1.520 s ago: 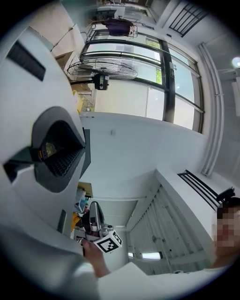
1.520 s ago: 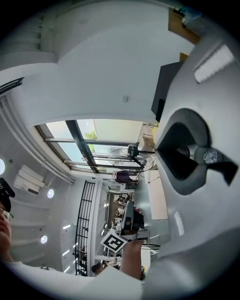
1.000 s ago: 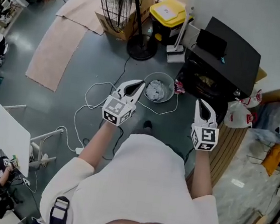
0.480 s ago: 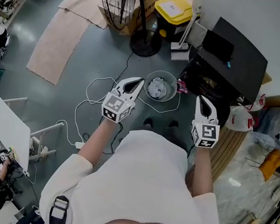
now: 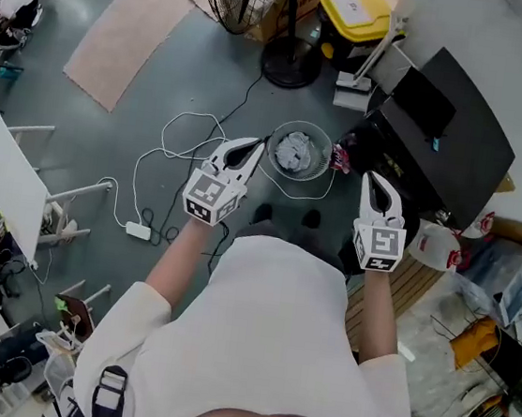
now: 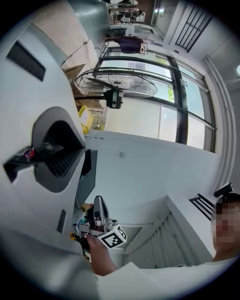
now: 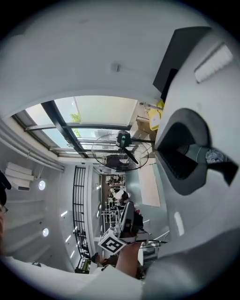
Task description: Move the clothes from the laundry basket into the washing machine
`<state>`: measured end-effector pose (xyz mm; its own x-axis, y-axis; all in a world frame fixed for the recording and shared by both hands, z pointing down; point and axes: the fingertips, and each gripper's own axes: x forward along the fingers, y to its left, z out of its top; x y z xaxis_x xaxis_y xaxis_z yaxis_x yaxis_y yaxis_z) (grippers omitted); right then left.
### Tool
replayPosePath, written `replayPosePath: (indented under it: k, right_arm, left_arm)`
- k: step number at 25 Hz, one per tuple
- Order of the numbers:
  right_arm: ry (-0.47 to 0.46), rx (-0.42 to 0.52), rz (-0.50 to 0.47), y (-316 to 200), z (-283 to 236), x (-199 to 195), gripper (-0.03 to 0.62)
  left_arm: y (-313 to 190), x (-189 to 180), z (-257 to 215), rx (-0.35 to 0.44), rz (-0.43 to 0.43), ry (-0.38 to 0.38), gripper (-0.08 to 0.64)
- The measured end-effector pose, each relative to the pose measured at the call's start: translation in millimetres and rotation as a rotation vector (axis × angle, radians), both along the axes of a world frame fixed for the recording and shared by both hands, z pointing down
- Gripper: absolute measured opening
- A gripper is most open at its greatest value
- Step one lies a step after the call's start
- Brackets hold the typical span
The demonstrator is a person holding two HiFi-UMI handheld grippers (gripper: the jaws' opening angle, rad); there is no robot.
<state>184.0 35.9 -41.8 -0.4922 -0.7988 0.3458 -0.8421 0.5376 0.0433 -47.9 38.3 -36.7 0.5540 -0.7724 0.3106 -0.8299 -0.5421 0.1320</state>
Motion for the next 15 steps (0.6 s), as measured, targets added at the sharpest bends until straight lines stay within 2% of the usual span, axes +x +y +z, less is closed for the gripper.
replayPosePath:
  k: [5, 15]
  right_arm:
    - [0.006, -0.054, -0.092, -21, 22, 12, 0.011]
    - [0.044, -0.15, -0.24, -52, 77, 6, 0.011]
  left_arm:
    - [-5, 16, 14, -0.037, -0.088, 0.005, 0.005]
    - [-8, 25, 58, -0.111, -0.211, -0.008, 0.006]
